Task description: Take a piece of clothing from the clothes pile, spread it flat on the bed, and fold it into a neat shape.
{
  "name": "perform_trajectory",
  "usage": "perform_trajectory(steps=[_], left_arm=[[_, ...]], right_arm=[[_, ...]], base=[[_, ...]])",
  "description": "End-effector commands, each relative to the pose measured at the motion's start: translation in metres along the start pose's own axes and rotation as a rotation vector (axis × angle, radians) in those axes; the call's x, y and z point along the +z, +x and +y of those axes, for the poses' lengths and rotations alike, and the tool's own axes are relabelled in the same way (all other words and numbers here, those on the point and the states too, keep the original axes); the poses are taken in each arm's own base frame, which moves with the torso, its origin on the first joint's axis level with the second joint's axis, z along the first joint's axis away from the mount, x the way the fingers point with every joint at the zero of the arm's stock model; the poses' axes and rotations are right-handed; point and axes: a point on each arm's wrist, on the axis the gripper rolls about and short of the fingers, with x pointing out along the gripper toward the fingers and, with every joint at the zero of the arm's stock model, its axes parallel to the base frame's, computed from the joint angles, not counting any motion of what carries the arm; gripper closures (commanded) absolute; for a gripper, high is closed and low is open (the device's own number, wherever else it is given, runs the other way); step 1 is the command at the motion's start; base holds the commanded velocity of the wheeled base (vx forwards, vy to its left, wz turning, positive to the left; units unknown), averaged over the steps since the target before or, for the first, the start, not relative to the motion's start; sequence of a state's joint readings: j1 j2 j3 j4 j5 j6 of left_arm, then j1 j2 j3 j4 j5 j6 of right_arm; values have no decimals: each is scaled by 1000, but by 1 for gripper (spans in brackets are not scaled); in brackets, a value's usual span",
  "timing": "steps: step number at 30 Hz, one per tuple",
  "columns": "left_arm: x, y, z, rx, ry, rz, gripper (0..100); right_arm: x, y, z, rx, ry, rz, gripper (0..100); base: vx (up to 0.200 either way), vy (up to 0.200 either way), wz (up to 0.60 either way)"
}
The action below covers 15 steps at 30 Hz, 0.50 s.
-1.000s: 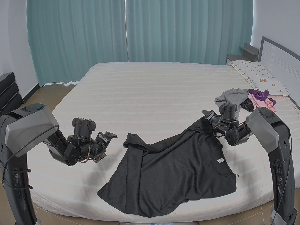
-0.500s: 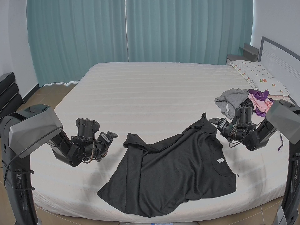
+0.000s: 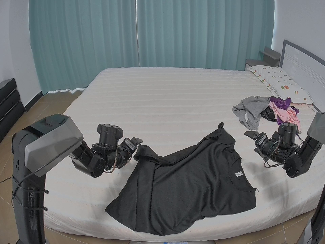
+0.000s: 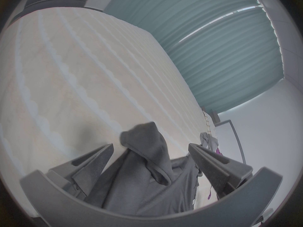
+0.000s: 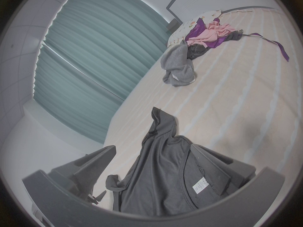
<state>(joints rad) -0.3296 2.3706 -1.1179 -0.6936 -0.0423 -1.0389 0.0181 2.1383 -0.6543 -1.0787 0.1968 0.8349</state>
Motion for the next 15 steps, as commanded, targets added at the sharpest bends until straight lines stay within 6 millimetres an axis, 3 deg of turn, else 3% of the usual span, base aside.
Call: perform_trajectory(steps=[1, 11, 12, 15], left_arm=[[-26, 24, -9, -24, 68, 47, 0], [-32, 52, -15, 18, 86, 22, 0], [-31, 56, -14, 25, 85, 11, 100], [-25, 61, -14, 34, 79, -25, 100]], right_arm=[[-12, -14, -14, -7, 38, 24, 0], [-17, -14, -14, 14, 34, 45, 0], [-18, -14, -14, 15, 33, 48, 0], [-20, -13, -14, 13, 31, 55, 0]], base=[[0, 0, 0], [0, 0, 0], [0, 0, 0], [0, 0, 0]])
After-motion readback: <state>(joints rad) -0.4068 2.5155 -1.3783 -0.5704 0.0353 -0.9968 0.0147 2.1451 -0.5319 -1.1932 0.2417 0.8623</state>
